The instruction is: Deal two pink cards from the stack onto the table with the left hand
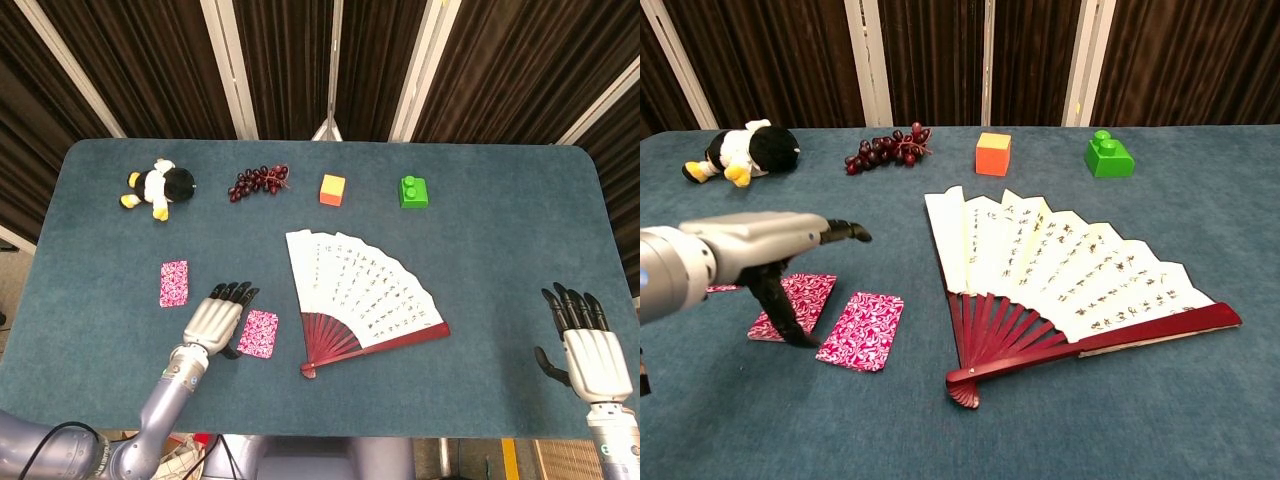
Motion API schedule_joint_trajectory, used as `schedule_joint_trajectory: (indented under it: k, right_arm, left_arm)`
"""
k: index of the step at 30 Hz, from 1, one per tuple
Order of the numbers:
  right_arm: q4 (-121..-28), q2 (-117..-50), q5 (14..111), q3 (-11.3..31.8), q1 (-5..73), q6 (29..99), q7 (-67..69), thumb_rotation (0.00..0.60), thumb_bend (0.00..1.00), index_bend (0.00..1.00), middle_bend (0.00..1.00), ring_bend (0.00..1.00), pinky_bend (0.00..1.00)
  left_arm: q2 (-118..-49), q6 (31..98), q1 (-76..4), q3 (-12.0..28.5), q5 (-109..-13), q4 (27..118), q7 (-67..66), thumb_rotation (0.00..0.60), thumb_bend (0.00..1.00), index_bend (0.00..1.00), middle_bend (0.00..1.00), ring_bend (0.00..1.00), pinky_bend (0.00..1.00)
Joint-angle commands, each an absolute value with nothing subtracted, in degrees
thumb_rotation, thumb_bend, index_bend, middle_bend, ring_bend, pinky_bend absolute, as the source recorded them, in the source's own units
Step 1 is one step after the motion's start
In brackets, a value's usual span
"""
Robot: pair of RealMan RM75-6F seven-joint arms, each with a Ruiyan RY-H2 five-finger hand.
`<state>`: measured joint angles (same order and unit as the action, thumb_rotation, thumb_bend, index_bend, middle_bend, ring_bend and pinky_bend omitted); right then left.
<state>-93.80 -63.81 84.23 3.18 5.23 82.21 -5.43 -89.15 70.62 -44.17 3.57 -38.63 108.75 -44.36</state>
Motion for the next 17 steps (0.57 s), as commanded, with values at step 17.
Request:
schedule_joint_trajectory:
  k: [17]
  right_arm:
    - [-93.24,-65.09,84.80,3.78,4.55,84.89,-7.47,0.600,0.37,0.00,0.00,0.00,0.05]
  left_arm:
    - [-68.35,97.42,-20.03,-13.69,-79.99,101.43,-22.12,0.600,0.08,0.00,0.00,0.00,0.00]
